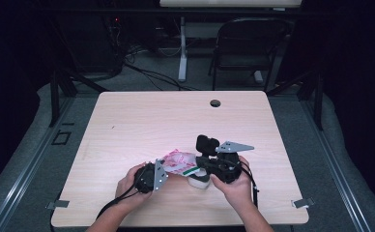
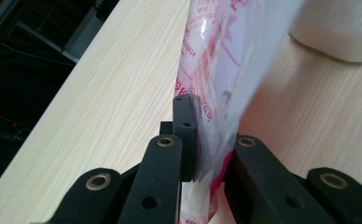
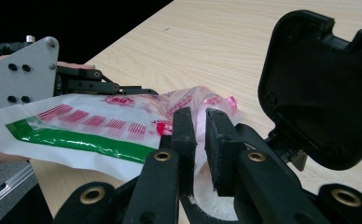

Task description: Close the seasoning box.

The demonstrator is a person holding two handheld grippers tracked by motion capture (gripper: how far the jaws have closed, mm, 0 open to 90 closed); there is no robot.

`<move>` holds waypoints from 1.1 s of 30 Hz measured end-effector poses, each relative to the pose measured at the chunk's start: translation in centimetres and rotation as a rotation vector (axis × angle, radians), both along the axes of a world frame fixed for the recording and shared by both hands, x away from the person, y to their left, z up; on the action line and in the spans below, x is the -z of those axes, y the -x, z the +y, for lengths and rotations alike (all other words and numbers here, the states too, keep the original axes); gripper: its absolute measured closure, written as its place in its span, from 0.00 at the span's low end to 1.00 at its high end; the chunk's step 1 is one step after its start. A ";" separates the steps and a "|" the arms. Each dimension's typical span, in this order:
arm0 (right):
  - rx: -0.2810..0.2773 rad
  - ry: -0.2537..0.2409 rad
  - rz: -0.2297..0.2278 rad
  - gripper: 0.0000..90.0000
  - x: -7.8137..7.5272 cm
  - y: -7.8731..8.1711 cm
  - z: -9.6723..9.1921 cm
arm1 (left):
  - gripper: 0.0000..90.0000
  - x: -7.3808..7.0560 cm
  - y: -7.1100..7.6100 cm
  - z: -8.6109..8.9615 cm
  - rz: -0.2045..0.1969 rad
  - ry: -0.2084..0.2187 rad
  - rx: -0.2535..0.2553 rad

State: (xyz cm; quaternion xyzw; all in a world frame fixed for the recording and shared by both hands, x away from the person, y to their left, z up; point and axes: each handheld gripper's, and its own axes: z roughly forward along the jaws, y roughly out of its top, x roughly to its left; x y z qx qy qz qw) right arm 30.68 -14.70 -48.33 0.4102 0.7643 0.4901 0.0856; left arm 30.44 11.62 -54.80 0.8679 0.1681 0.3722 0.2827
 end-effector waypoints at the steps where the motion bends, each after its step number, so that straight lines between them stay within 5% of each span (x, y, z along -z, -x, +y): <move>1: -0.001 -0.001 0.001 0.91 0.0 0.0 0.0 | 0.96 0.0 0.0 0.0 0.006 0.005 -0.002; 16: 0.013 -0.016 -0.011 0.83 -0.1 0.0 -0.4 | 0.96 -0.2 -0.6 1.0 0.092 0.111 -0.027; 25: 0.032 -0.019 -0.011 0.82 0.0 -0.2 -0.8 | 0.96 -0.4 -1.6 2.4 0.157 0.229 -0.066; 33: 0.045 -0.020 -0.003 0.81 0.3 -0.3 -1.2 | 0.96 -0.5 -2.3 3.0 0.186 0.274 -0.085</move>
